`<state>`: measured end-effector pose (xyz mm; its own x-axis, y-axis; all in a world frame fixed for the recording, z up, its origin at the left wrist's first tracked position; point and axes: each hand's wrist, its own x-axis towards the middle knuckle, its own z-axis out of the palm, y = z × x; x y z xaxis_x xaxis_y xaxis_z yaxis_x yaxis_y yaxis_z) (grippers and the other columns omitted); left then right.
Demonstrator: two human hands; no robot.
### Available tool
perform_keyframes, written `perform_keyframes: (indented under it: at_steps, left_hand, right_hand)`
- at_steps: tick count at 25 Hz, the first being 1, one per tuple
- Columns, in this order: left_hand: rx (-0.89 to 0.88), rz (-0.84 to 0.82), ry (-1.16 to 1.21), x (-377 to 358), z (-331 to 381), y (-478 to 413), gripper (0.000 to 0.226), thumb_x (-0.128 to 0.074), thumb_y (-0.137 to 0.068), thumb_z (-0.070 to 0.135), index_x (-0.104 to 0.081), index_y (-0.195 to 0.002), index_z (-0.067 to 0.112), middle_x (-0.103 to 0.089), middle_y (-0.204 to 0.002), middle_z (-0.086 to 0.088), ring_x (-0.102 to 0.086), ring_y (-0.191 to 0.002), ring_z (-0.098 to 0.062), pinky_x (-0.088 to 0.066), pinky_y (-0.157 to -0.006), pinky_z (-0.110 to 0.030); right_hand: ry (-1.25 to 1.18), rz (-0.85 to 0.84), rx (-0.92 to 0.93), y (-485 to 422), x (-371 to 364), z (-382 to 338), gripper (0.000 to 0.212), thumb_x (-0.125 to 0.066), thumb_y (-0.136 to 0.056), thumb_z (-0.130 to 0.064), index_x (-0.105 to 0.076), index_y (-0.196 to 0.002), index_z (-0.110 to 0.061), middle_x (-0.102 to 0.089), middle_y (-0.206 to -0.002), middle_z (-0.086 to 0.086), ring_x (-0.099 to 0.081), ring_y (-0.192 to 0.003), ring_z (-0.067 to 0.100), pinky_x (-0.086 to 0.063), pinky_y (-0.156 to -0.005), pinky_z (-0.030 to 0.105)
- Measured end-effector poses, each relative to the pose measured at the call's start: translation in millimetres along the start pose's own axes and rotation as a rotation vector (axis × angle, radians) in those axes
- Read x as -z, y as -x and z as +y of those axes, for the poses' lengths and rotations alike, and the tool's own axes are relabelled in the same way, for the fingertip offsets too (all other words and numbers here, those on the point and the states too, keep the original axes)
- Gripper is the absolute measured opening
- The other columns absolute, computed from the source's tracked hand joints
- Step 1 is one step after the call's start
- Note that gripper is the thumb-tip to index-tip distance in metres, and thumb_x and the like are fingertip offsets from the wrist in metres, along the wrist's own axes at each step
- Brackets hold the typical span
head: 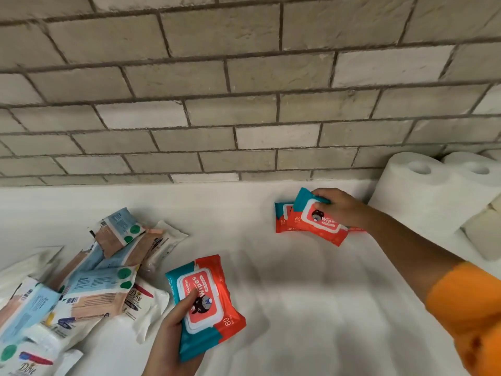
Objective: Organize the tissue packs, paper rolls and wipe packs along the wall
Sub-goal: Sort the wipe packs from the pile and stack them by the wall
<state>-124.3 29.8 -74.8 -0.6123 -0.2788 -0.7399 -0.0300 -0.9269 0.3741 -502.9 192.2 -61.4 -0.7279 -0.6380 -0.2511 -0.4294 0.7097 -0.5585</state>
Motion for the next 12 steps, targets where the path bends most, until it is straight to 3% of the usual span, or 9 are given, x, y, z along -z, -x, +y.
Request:
perform_keyframes:
  at_steps: [2,3,5,8,10,12]
  left_hand:
    - [-0.003,-0.008,0.012,-8,-4,-1,0.044,-0.057,-0.095,0.035,-0.060,-0.135,0.014,-0.070,-0.124,-0.022,-0.074,-0.096,-0.039,-0.055,-0.088,-0.052]
    - [-0.014,-0.014,0.014,-12,-5,-1,0.043,-0.058,-0.095,0.033,-0.061,-0.133,0.014,-0.070,-0.124,-0.022,-0.073,-0.096,-0.039,-0.057,-0.087,-0.052]
    - [-0.042,-0.029,0.019,-18,-7,1,0.041,-0.059,-0.094,0.031,-0.063,-0.131,0.015,-0.070,-0.124,-0.022,-0.073,-0.098,-0.039,-0.060,-0.084,-0.051]
    - [-0.046,-0.038,0.030,-21,-8,5,0.045,-0.061,-0.090,0.031,-0.062,-0.132,0.015,-0.069,-0.127,-0.021,-0.067,-0.109,-0.039,-0.059,-0.087,-0.051]
    - [-0.052,-0.035,0.034,-21,-9,7,0.047,-0.062,-0.089,0.032,-0.062,-0.133,0.015,-0.069,-0.127,-0.021,-0.066,-0.112,-0.038,-0.058,-0.088,-0.051]
    - [-0.060,-0.023,0.034,-21,-12,6,0.046,-0.062,-0.089,0.031,-0.062,-0.132,0.015,-0.069,-0.126,-0.021,-0.065,-0.112,-0.039,-0.057,-0.089,-0.053]
  right_hand:
    - [0.210,-0.089,0.086,-26,-3,-3,0.041,-0.045,-0.108,-0.028,-0.046,-0.149,-0.029,-0.051,-0.151,-0.001,-0.054,-0.129,0.022,-0.040,-0.113,0.047]
    - [0.304,-0.120,0.115,-36,-5,-4,0.041,-0.043,-0.109,-0.025,-0.046,-0.150,-0.029,-0.049,-0.153,-0.002,-0.047,-0.135,0.024,-0.030,-0.117,0.048]
    - [0.476,-0.119,0.142,-51,-9,-5,0.044,-0.046,-0.106,-0.018,-0.048,-0.148,-0.032,-0.051,-0.151,-0.001,-0.043,-0.136,0.026,-0.024,-0.114,0.047]
    - [0.691,0.015,0.216,-58,-25,1,0.056,-0.057,-0.097,-0.015,-0.048,-0.146,-0.040,-0.052,-0.145,0.000,-0.041,-0.136,0.025,-0.026,-0.113,0.051]
    - [0.658,0.099,0.298,-57,-43,10,0.050,-0.057,-0.098,-0.033,-0.046,-0.147,-0.038,-0.049,-0.148,-0.002,-0.038,-0.140,0.023,-0.026,-0.116,0.053]
    - [0.647,0.078,0.311,-52,-58,18,0.054,-0.050,-0.097,-0.057,-0.045,-0.146,-0.037,-0.048,-0.150,-0.003,-0.039,-0.139,0.024,-0.030,-0.116,0.054]
